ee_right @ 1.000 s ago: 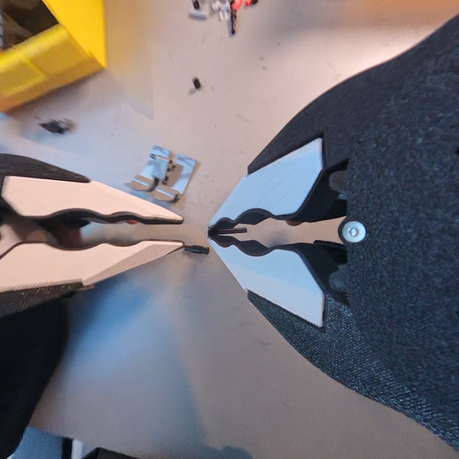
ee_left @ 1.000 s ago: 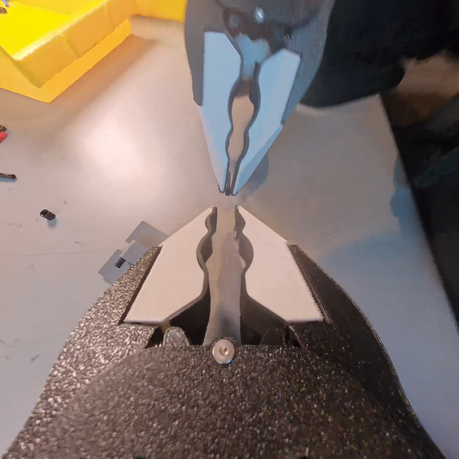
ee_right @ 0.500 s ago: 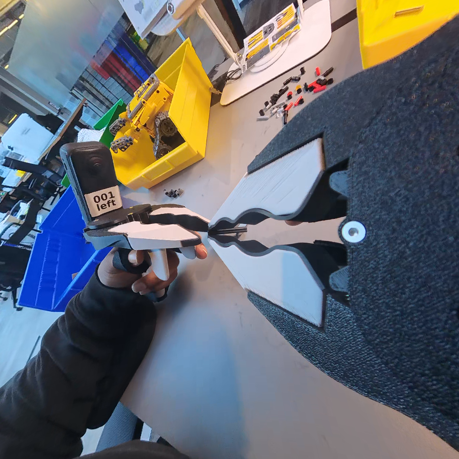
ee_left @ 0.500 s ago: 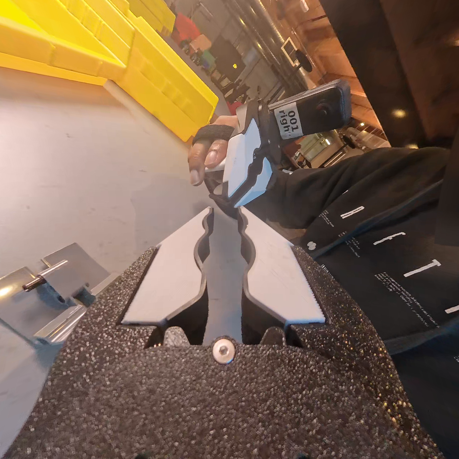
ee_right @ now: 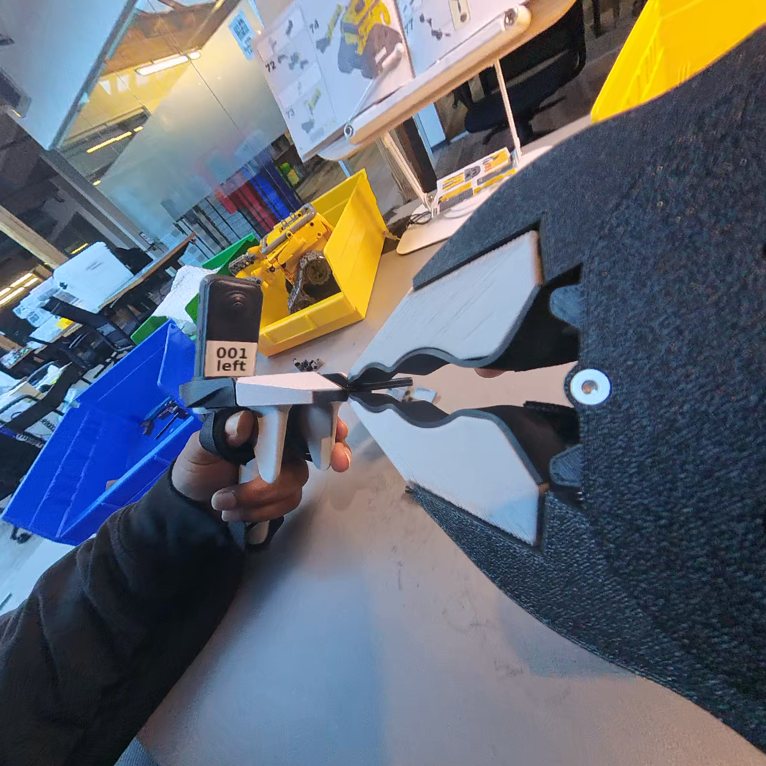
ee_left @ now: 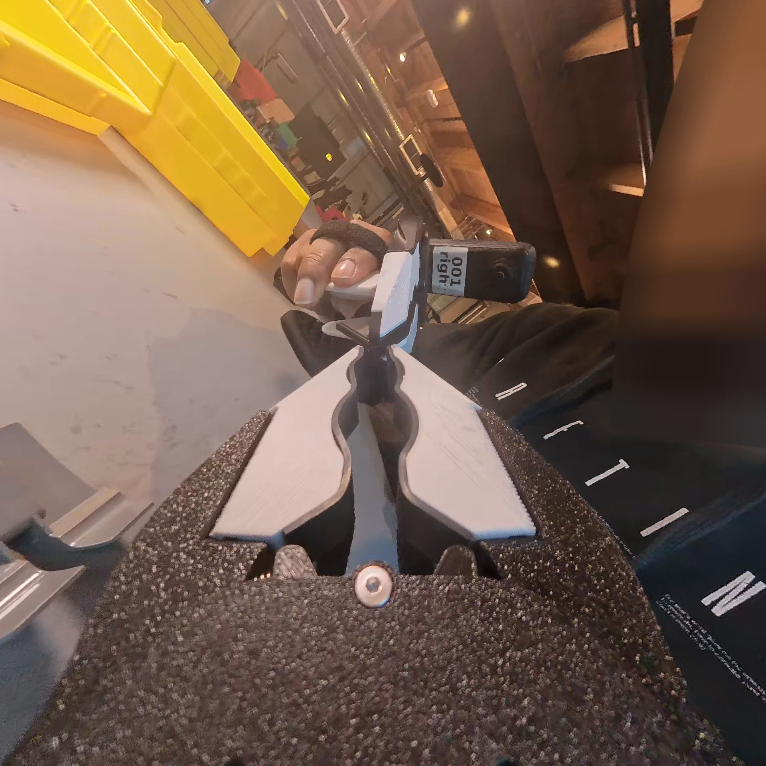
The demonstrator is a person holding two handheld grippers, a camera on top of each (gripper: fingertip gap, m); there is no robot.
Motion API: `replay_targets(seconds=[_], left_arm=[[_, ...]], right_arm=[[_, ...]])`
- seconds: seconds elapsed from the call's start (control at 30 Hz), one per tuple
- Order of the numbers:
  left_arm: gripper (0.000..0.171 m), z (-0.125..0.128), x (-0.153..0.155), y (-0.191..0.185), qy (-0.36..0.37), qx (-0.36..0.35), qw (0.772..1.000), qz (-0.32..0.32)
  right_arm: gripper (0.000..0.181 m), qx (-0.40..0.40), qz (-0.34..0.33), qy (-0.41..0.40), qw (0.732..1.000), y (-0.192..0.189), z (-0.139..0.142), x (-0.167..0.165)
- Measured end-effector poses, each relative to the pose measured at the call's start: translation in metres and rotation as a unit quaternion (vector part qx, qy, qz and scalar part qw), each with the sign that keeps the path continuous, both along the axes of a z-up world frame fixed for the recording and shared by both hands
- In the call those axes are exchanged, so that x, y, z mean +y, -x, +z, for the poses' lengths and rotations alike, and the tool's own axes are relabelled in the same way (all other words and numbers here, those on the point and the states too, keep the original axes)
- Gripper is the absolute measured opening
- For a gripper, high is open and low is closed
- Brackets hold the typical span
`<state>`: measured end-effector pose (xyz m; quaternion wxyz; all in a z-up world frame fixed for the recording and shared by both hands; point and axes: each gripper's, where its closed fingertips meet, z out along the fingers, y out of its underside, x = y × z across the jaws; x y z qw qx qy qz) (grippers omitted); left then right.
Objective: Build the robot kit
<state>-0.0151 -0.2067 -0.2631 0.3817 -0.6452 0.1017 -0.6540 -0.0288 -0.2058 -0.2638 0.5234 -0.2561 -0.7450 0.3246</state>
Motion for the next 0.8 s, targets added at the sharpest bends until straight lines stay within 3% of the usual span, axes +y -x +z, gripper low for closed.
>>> replay_targets(seconds=[0.33,0.8], left_arm=[[0.006,0.011,-0.006,-0.005,-0.027,-0.019,0.999,-0.01],[0.005,0.004,-0.012,-0.009,-0.068,0.044,0.997,-0.009]], right_arm=[[0.005,0.034,0.021,-0.024,0.999,-0.006,0.012,-0.007],[0.006,0.019,0.043,-0.005,0.999,-0.008,0.006,-0.011]])
